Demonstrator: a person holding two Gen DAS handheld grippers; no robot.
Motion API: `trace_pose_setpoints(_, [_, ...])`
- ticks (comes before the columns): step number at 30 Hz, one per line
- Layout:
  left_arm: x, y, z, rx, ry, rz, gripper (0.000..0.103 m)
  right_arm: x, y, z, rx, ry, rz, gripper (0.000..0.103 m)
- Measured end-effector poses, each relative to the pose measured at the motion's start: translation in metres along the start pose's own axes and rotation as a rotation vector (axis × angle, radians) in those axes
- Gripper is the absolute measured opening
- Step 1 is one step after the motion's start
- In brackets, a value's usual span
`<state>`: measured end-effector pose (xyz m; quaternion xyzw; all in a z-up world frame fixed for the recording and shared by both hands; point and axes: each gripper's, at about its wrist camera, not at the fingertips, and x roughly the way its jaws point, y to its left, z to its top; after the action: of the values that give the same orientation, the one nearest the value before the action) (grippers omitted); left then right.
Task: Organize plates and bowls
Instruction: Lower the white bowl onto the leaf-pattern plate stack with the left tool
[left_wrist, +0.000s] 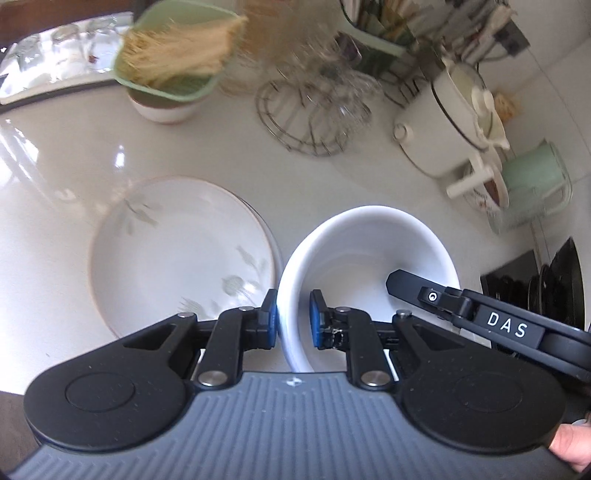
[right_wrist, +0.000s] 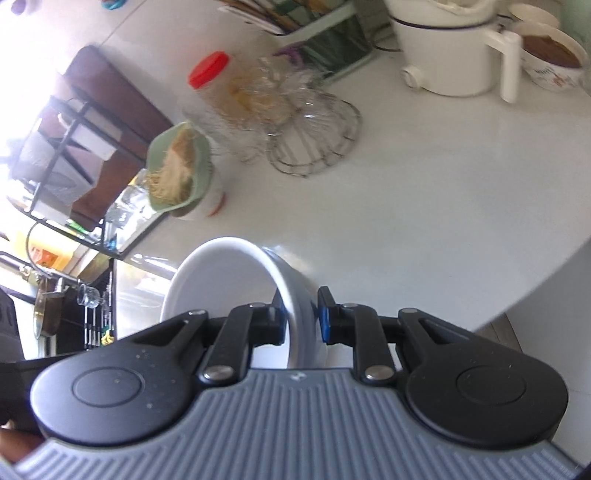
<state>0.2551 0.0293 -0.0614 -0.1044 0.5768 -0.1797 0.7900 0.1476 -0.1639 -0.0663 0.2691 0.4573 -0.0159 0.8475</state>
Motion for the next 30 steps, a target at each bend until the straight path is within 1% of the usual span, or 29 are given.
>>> trace_pose_setpoints(3, [-0.012,0.022,0.007,-0.014,-0.021,0.005,0.020,0.007,0.023,0.003,-0.034,-0.007,0.016,0.020])
trace_pose_setpoints(7, [-0.023,0.056,0.014,-0.033,-0.013,0.021,0.020,0.023,0.053,-0.001,-0.060,0.002,0.026,0.020])
trace_pose_setpoints(11, [-0.023,0.087,0.017,-0.060,0.005,0.031,0.020,0.045,0.074,-0.008,-0.058,0.042,0.043,0.020])
trace_pose_setpoints(14, [-0.016,0.102,0.019,-0.082,0.016,0.037,0.020,0.061,0.082,-0.012,-0.061,0.081,0.049,0.020])
trace_pose_setpoints(18, [-0.001,0.115,0.022,-0.101,0.046,0.028,0.020,0.077,0.088,-0.016,-0.073,0.117,0.027,0.020])
trace_pose_setpoints(22, [0.015,0.120,0.024,-0.099,0.075,0.024,0.020,0.092,0.087,-0.018,-0.054,0.135,0.001,0.020])
trace_pose_setpoints(27, [0.035,0.123,0.029,-0.075,0.103,0.035,0.020,0.109,0.082,-0.018,-0.051,0.154,-0.029,0.020])
trace_pose_setpoints(30, [0.044,0.123,0.032,-0.044,0.112,0.049,0.020,0.119,0.079,-0.018,-0.056,0.154,-0.037,0.020])
